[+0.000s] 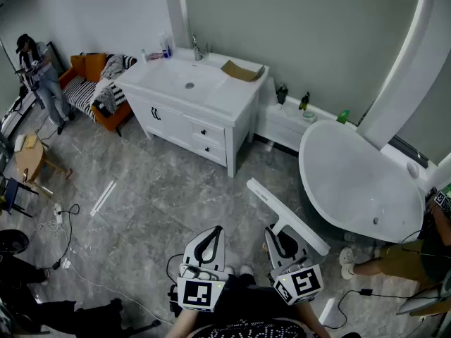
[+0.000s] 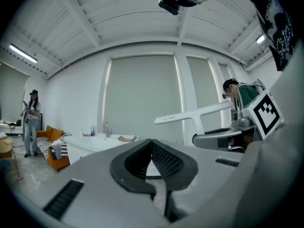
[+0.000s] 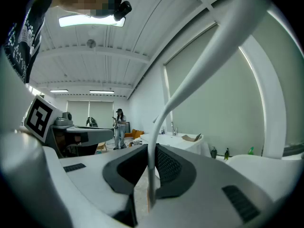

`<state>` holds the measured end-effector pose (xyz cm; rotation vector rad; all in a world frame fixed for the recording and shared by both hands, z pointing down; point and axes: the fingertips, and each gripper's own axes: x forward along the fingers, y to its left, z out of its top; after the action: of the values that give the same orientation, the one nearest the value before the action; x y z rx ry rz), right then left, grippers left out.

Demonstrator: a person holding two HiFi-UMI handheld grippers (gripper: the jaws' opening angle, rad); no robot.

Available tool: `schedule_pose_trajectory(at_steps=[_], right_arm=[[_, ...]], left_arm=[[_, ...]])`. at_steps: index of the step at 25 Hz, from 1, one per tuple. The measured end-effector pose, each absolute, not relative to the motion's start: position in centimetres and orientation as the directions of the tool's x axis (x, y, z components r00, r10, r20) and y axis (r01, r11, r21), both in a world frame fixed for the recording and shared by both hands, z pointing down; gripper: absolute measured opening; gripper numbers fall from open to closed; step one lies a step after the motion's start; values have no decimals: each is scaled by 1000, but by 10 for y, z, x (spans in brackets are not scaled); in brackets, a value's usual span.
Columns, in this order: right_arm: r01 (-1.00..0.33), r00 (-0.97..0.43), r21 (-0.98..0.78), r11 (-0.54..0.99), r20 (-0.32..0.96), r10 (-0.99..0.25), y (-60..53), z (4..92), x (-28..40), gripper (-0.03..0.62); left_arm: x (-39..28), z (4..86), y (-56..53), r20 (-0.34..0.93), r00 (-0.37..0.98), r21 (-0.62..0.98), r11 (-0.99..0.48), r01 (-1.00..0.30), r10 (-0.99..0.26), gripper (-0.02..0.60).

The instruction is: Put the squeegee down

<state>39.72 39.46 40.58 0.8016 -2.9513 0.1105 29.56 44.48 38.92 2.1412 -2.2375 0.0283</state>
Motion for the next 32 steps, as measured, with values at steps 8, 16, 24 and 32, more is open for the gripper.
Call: schedule_pose_trajectory(at_steps=[8, 16, 24, 32], right_arm=[[-489, -869, -59, 871, 121, -480, 406, 412, 389, 55], [-478, -879, -133, 869, 75, -472, 413, 414, 371, 55], [-481, -875, -183, 857, 45, -481, 423, 415, 354, 57], [-492, -871, -192, 849, 116, -478, 391, 436, 337, 55]], left_arm=[[291, 385, 458, 42, -27, 32, 28, -999, -999, 5], [268, 379, 472, 31, -42, 23, 43, -999, -999, 5], [248, 393, 484, 63, -43, 35, 46, -998, -997, 5], [231, 414, 452, 98, -30, 84, 38, -996, -995, 5]])
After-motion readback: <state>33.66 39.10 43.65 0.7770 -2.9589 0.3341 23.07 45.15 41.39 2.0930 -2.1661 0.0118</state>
